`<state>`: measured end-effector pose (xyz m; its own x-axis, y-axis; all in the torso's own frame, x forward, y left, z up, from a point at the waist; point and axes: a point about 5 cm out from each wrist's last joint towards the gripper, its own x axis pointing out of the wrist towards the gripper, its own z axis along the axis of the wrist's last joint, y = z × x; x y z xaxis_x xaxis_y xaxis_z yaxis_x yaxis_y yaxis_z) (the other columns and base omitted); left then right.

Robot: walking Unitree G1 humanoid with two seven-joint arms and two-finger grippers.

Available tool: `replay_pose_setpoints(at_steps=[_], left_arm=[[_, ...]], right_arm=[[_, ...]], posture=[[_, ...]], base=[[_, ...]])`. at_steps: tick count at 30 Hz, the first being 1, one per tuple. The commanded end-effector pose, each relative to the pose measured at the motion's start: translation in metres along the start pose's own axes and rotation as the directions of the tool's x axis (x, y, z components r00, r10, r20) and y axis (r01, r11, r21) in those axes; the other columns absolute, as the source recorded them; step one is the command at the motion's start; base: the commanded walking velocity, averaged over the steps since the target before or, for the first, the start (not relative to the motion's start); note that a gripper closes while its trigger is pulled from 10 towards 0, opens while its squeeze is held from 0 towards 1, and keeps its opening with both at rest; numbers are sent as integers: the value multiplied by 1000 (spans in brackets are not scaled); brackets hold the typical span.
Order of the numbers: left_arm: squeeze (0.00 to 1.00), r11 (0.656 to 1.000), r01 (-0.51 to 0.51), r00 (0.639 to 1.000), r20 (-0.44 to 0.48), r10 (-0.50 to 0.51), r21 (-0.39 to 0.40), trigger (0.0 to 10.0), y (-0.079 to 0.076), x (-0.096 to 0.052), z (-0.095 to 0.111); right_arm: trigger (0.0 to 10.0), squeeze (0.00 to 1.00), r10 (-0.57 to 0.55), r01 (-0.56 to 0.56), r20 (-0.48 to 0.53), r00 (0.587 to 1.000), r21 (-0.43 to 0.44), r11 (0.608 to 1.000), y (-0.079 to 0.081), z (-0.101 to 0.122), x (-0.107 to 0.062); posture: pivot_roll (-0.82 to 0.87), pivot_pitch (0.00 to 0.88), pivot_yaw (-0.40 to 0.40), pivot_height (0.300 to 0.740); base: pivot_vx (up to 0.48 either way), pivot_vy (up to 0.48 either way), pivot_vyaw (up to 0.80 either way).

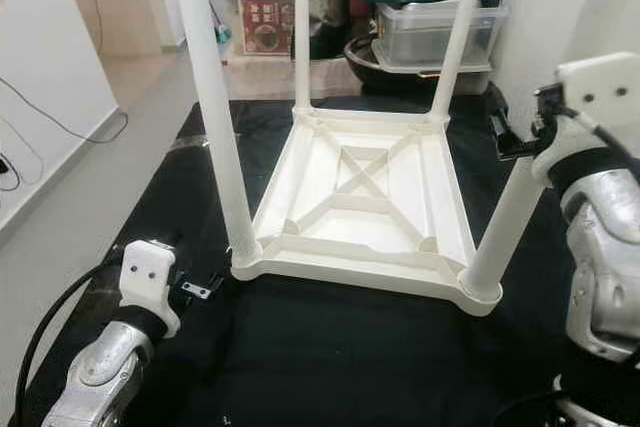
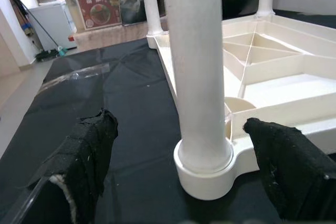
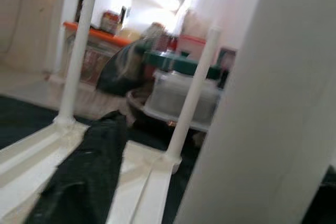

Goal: Building children table

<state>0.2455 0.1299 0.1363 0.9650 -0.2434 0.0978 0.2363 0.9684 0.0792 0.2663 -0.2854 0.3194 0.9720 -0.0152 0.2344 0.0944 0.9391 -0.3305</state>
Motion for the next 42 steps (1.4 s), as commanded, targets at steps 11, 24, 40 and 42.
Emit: replay_pose_setpoints(at_steps=[11,24,40,42], left_arm=[[0,1000,20,1000,-10,-20,19,10000,0,1,-3],[0,1000,17,1000,-12,-17,12,10000,-2,0,-6],[0,1000,21,1000,-12,-21,10,10000,-4,1,-8],[0,1000,21,1000,-12,-21,11,10000,-4,1,-8]], right_arm=[[0,0,115,-81,-169,979,197,977,9,-25,0],[0,0,12,382,-429,903,817,433,13,-88,17],[0,0,445,529,-650,616,760,378,139,-170,-24],[0,0,451,576,-703,550,710,404,154,-180,-30]], posture=[[-155,0,9,740],[-140,0,-15,740],[-137,0,-27,740],[-134,0,-31,740]], base=[[0,0,0],[0,0,0],[0,0,0],[0,0,0]])
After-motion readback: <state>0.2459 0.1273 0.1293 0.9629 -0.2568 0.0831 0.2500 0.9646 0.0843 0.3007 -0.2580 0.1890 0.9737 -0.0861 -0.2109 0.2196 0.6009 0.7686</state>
